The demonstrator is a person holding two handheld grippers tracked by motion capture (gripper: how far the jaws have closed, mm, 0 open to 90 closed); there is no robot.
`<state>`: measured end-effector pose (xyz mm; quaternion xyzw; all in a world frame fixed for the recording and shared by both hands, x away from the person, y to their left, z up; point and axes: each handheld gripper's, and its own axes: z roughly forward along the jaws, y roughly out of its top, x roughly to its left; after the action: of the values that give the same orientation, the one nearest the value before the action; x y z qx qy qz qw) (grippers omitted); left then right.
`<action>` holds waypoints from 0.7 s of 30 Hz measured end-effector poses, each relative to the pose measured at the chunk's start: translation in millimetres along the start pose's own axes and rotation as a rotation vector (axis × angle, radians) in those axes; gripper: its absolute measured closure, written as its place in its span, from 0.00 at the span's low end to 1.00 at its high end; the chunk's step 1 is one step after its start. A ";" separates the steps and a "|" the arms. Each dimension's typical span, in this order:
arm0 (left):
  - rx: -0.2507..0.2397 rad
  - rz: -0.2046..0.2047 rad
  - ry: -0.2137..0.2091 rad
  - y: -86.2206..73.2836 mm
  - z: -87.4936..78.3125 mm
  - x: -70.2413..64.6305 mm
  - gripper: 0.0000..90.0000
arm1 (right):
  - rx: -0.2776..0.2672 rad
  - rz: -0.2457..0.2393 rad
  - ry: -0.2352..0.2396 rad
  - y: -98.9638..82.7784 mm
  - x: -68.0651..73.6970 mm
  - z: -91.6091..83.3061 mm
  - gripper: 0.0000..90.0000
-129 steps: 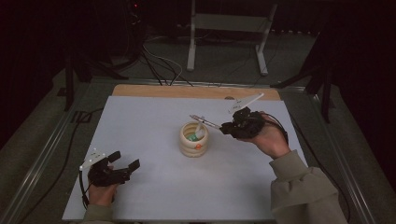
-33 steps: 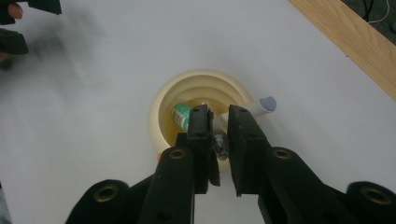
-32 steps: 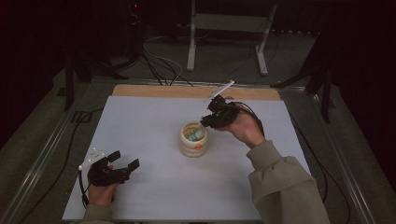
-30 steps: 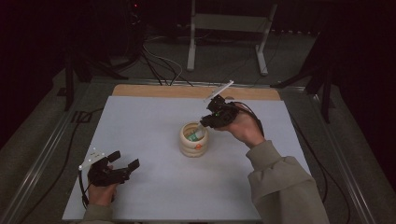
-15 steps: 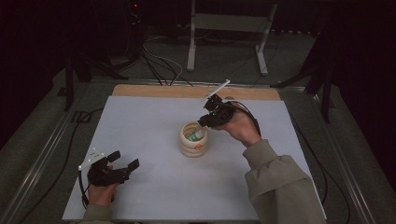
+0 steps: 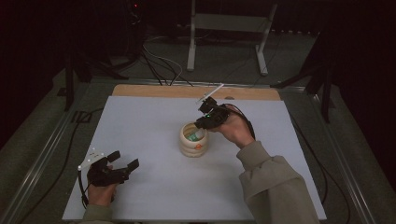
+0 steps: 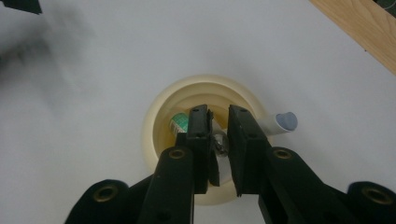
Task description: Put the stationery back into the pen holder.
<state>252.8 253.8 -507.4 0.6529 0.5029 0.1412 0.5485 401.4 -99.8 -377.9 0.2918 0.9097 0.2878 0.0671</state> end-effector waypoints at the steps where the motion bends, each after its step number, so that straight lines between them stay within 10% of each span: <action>1: 0.000 0.000 0.000 0.0 0.0 0.2 0.00 | 0.002 0.000 0.000 -0.1 -0.2 1.6 0.88; 21: 0.000 -0.002 -0.001 0.1 -0.1 0.2 0.00 | 0.004 0.036 -0.001 -2.9 -1.7 17.2 0.88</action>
<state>252.9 254.1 -507.4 0.6524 0.5034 0.1402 0.5489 406.4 -94.3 -393.9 0.3082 0.9049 0.2869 0.0616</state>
